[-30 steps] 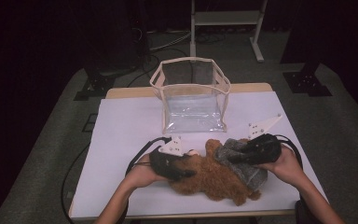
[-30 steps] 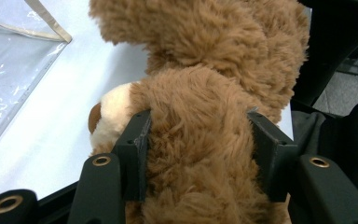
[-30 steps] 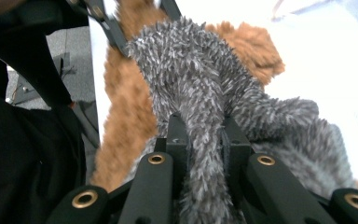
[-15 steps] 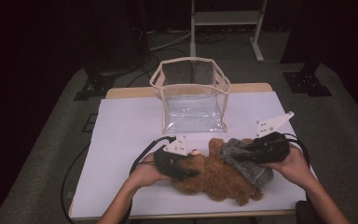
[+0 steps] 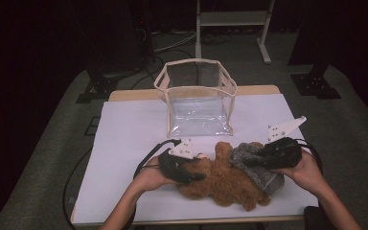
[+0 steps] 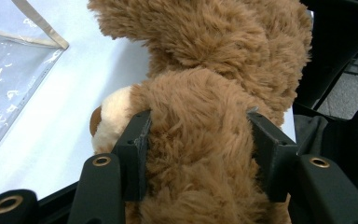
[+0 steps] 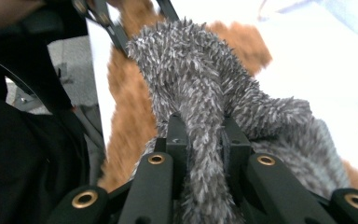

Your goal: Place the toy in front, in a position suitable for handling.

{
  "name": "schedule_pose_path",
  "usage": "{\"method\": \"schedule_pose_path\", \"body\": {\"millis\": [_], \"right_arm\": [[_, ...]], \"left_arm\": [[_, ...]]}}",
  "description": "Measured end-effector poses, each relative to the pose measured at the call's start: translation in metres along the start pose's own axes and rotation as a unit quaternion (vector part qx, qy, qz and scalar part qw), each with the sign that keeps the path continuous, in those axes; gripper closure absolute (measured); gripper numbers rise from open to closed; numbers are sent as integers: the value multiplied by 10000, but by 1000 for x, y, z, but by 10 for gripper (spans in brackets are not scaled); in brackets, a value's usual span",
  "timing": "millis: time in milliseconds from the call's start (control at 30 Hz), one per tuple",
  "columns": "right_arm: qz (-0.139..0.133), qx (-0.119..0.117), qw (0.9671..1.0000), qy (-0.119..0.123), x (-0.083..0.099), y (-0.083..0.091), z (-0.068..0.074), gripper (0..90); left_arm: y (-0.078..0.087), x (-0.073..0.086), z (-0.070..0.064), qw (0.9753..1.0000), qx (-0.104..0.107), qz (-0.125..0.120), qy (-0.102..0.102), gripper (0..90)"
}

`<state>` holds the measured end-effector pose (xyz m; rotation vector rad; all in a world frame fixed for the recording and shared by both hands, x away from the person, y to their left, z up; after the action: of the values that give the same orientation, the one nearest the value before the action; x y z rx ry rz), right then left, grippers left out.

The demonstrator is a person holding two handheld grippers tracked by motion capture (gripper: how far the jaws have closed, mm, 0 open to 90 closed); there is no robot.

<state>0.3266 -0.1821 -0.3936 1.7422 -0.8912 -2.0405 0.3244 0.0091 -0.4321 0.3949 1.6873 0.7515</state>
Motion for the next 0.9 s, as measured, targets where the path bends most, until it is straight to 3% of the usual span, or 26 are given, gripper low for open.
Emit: {"method": "schedule_pose_path", "body": {"millis": [200, 333, 367, 467, 500, 533, 567, 700, 800, 900], "right_arm": [[-210, -99, 9992, 332, -44, -6, 7, 769], [-99, -74, 9994, 329, -59, -20, 4, 769], [29, -99, 9993, 347, -61, -30, 2, 769], [169, -144, 9991, 358, -55, -38, 2, 769], [343, -180, 9989, 276, -39, -45, 2, 768], [343, -180, 9989, 276, -39, -45, 2, 768], [349, -221, 9991, 84, -25, -46, 1, 769], [176, -311, 9992, -181, -5, -38, -2, 769], [184, -158, 9996, -113, -6, -29, -2, 769], [60, -67, 9999, 55, -23, -21, 2, 769]], "left_arm": [[-2, -3, 2, 10000, 3, 24, -34, 467], [-2, -4, 1, 10000, 2, 22, -25, 467], [-2, -4, 2, 10000, -17, 33, -69, 467], [-2, -3, 1, 10000, -9, 10, -64, 466], [-2, -2, 0, 10000, -1, 2, -50, 466], [-2, -2, 0, 10000, -1, 2, -50, 466], [-2, -2, 0, 10000, 2, 8, -59, 465], [-2, -3, 0, 10000, 10, -15, -39, 465], [-3, -3, 1, 10000, 9, 3, -44, 465], [-4, -4, 2, 10000, 26, -6, -6, 465]]}}
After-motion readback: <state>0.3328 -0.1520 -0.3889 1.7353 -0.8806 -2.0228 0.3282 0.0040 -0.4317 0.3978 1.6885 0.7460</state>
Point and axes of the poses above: each handheld gripper's, and its own axes: y roughly backward along the jaws, x roughly out of its underside, z roughly to its left, the point moved 9 cm from there along -y, roughly forward along the jaws, and after that the axes turned 7 degrees about y, right-handed, at the moved point
